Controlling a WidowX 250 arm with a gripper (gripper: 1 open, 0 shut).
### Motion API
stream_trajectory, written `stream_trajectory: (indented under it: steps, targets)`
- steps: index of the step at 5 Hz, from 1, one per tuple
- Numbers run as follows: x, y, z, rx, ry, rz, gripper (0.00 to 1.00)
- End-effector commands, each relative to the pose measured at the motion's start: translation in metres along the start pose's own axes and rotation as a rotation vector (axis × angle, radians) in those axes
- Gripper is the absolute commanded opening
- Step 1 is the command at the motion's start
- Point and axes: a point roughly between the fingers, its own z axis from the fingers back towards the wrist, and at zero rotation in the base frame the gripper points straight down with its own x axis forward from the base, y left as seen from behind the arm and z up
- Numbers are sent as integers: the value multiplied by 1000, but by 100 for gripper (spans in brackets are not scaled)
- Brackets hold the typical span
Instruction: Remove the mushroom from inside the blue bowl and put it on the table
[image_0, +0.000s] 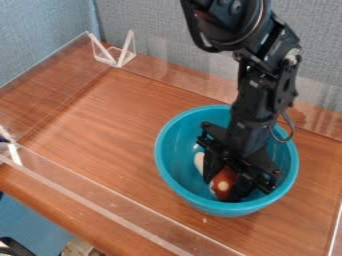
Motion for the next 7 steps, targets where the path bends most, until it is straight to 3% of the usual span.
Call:
stream_trajectory:
  steps: [1,6,7]
  targets:
    - [1,11,12,5,-32,32,0]
    - [-3,16,29,15,-45,51,0]
    - [-6,19,42,8,-67,62,0]
